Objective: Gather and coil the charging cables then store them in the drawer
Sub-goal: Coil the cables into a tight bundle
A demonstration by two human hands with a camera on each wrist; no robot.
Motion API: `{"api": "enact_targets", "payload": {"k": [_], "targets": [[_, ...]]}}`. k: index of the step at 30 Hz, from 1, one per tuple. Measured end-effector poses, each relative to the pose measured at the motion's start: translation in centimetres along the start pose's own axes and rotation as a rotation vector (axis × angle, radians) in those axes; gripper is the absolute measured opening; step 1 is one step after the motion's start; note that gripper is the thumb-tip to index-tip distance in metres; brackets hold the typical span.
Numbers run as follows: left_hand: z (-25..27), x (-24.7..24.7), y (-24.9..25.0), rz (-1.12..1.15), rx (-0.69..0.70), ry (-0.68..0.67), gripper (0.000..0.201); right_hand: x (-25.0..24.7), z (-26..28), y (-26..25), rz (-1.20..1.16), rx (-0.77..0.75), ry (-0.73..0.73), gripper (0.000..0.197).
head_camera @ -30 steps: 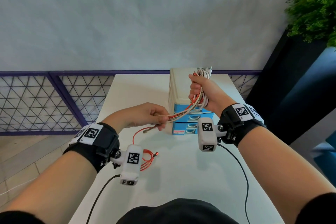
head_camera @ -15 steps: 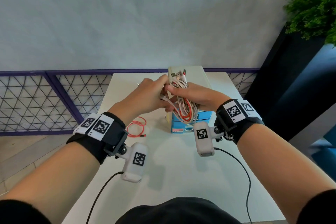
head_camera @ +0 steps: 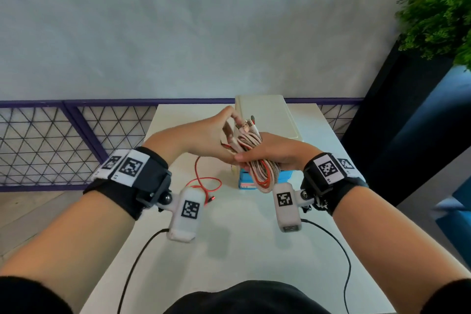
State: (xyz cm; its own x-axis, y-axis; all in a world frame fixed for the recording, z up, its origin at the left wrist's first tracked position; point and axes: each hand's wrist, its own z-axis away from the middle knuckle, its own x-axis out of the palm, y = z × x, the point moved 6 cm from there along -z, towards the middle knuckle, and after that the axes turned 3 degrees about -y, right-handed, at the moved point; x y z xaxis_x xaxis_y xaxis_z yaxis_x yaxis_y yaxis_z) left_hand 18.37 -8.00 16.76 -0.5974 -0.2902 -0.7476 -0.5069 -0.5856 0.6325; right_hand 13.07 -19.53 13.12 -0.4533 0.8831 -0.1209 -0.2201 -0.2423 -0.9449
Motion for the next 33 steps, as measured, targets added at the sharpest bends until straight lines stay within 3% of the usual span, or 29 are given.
{"api": "enact_targets", "payload": {"k": [2, 5, 11, 15, 19, 26, 30, 33], "targets": [[0.5, -0.8, -1.3, 0.11, -0.062, -0.053, 0.064, -0.7, 0.5, 0.3, 0.026, 0.008, 0.044, 0.012], [0.9, -1.2, -2.8, 0.488, -0.073, -0.046, 0.042, -1.6, 0.8, 0.7, -0.093, -0.01, 0.093, 0.013], [1.4, 1.3, -5.5, 0.981, -0.22, 0.017, 0.046, -3.7, 0.1, 1.5, -0.454, -0.112, 0.252, 0.005], [1.6, 3.0, -5.4, 1.166, -0.141, 0.021, 0.025, -4.5, -0.2, 2.2, -0.529, -0.13, 0.385, 0.009], [0.9, 3.3, -3.9, 1.207, -0.1, 0.127, 0.017, -3.6, -0.6, 2.4, -0.521, -0.117, 0.41, 0.015], [-0.9, 4.2, -0.8, 1.129, -0.117, 0.161, 0.009, -1.1, -1.8, 1.3, -0.542, -0.147, 0.339, 0.053], [-1.1, 3.8, -0.9, 1.054, -0.139, 0.187, 0.005, -0.6, -1.4, 0.6, -0.533, -0.156, 0.27, 0.044], [-1.0, 3.7, -0.9, 0.977, -0.156, 0.191, 0.005, -0.7, -1.3, 0.5, -0.423, -0.144, 0.339, 0.025]]}}
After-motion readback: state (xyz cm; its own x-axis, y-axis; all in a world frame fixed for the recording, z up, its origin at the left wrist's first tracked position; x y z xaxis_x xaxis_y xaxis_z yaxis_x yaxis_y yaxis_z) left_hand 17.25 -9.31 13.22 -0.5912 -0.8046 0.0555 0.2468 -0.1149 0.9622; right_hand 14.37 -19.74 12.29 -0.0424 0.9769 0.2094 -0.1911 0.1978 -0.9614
